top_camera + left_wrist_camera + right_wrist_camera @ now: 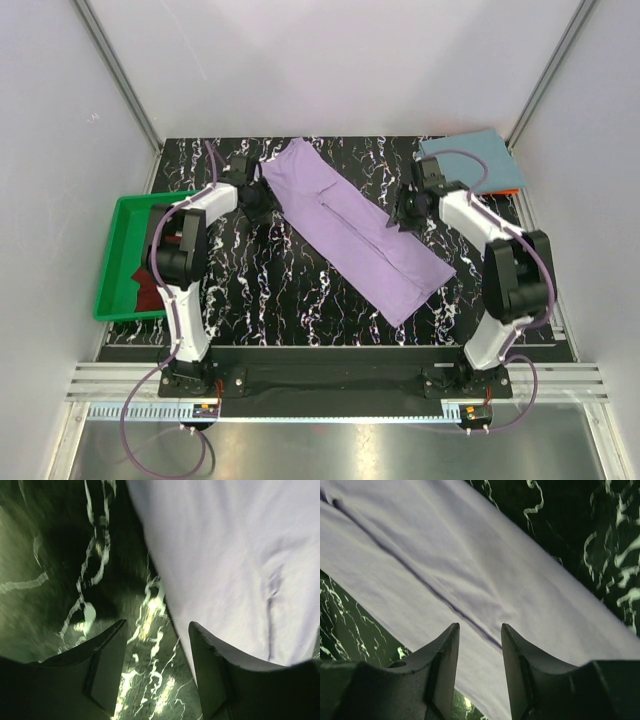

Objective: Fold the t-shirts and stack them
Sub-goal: Fold the tshirt

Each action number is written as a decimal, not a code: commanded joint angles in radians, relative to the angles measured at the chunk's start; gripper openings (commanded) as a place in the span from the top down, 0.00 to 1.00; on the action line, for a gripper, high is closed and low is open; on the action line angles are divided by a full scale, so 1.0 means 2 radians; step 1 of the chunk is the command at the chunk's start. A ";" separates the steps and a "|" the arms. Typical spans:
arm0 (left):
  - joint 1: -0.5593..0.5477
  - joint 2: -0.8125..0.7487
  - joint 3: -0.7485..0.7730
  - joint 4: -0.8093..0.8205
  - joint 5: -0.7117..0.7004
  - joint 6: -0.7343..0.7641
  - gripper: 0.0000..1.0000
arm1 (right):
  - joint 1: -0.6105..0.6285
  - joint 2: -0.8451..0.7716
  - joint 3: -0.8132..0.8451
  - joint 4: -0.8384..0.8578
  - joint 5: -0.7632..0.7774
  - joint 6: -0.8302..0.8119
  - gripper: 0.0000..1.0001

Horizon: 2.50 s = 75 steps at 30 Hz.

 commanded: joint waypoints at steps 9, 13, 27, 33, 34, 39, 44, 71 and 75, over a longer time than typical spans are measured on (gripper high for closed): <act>-0.008 0.050 0.023 0.041 0.009 -0.041 0.43 | 0.001 0.084 0.035 -0.047 0.073 -0.047 0.54; -0.011 0.063 0.033 0.055 0.036 -0.040 0.44 | 0.001 0.081 0.005 -0.027 0.092 -0.046 0.54; 0.002 0.122 0.148 -0.047 0.009 0.018 1.00 | 0.011 0.046 -0.079 -0.011 0.012 0.075 0.57; 0.016 0.158 0.238 -0.117 -0.003 0.072 0.93 | 0.024 -0.015 -0.106 -0.014 -0.013 0.121 0.56; 0.018 0.153 0.234 -0.118 -0.003 0.076 0.86 | 0.024 -0.022 -0.106 -0.015 -0.015 0.123 0.56; 0.023 0.075 0.166 -0.081 0.012 0.089 0.48 | 0.024 -0.048 -0.066 -0.043 0.024 0.082 0.53; 0.001 0.015 0.091 -0.061 0.035 0.081 0.42 | 0.024 0.002 -0.030 -0.081 0.082 0.003 0.53; -0.099 -0.137 -0.216 0.087 0.054 -0.028 0.39 | 0.132 -0.103 -0.166 -0.036 0.048 0.163 0.54; -0.121 -0.131 -0.216 0.072 0.029 -0.036 0.41 | 0.133 -0.130 -0.142 -0.070 0.071 0.144 0.53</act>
